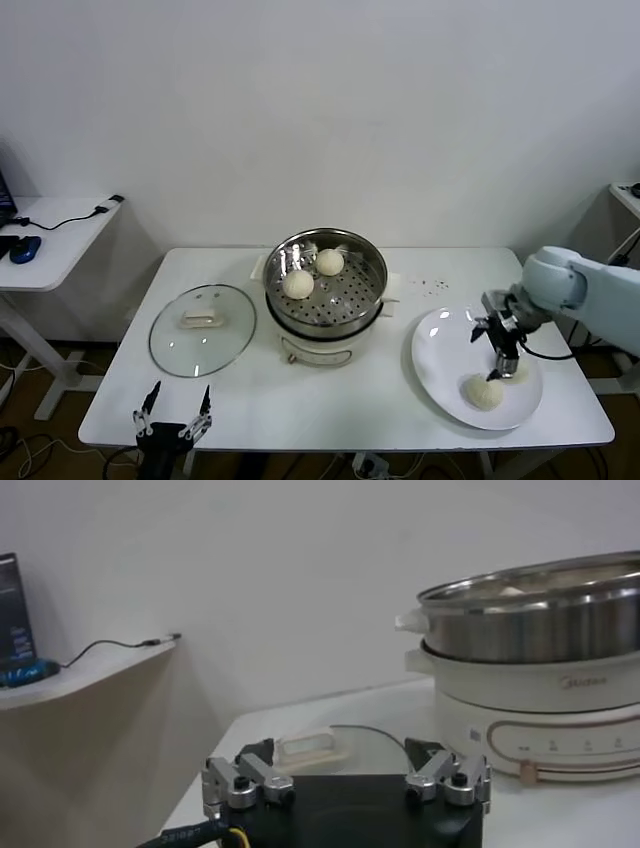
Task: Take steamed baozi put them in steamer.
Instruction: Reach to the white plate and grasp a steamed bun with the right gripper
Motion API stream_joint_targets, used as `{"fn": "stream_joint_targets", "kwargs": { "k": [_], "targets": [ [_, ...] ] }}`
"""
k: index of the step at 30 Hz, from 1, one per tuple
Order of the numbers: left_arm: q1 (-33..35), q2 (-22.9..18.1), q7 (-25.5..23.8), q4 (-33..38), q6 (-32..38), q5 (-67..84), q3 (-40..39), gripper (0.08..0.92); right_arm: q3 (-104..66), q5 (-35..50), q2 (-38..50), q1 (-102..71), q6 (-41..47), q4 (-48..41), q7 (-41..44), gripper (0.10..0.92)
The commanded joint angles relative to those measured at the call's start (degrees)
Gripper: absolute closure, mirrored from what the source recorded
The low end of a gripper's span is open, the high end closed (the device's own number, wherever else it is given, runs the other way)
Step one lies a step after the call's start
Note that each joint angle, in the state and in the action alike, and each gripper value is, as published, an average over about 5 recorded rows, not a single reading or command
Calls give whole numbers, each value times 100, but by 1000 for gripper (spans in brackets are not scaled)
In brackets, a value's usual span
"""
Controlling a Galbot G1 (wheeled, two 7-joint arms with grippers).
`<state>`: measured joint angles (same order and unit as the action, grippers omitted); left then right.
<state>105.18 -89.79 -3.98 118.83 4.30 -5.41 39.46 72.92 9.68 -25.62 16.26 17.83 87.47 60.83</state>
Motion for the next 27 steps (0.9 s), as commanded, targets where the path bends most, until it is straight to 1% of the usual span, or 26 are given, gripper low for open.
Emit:
{"fn": "stream_joint_targets", "kwargs": {
  "k": [1, 20, 23, 27],
  "targets": [
    [-1, -19, 3, -39, -5, -37, -11, 177, -970, -546, 187, -1451, -7, -90, -163, 203],
    [-34, -60, 12, -90, -33, -103, -1, 177, -974, -572, -341, -1429, -12, -648, -124, 206],
    [-40, -61, 13, -89, -36, -105, 2, 177, -892, -553, -397, -1341, -17, -682, -98, 234],
    [-41, -63, 14, -98, -34, -108, 2, 177, -829, -533, -448, -1275, -16, -689, -53, 299]
  ]
}}
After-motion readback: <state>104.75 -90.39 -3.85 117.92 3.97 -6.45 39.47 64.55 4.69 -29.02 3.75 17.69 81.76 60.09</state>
